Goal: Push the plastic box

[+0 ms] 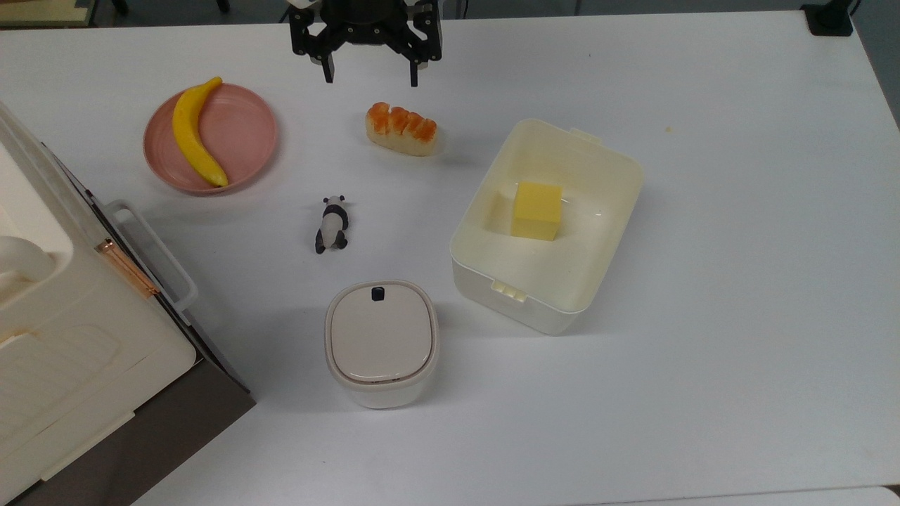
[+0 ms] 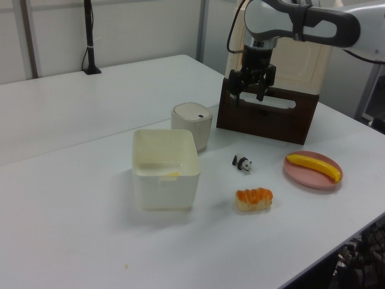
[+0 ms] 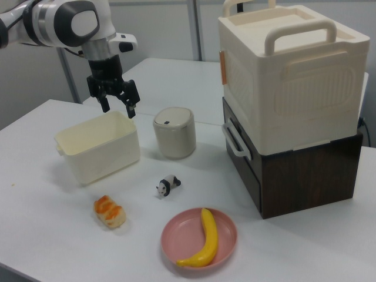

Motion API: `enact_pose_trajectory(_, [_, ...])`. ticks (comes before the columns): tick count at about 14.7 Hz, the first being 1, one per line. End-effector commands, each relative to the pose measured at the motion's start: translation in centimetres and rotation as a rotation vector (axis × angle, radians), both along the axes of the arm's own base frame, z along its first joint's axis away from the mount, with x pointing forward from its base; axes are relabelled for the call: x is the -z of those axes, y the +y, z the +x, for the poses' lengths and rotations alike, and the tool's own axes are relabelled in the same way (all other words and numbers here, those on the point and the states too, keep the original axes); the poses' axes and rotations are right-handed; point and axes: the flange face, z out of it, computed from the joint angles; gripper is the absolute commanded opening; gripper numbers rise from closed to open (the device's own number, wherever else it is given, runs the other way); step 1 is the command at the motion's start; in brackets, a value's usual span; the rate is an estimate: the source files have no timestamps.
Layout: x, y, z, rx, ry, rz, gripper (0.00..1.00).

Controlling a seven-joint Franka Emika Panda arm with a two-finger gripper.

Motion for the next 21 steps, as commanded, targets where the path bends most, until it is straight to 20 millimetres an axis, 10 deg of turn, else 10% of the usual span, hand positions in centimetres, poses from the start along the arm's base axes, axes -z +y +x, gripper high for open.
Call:
enact_pose_trajectory(1, [-0.06, 0.76, -0.95, 0.015, 0.039, 0.023, 1.0])
enact_pose_trajectory(21, [0.12, 0.32, -1.02, 0.01, 0.051, 0.023, 1.0])
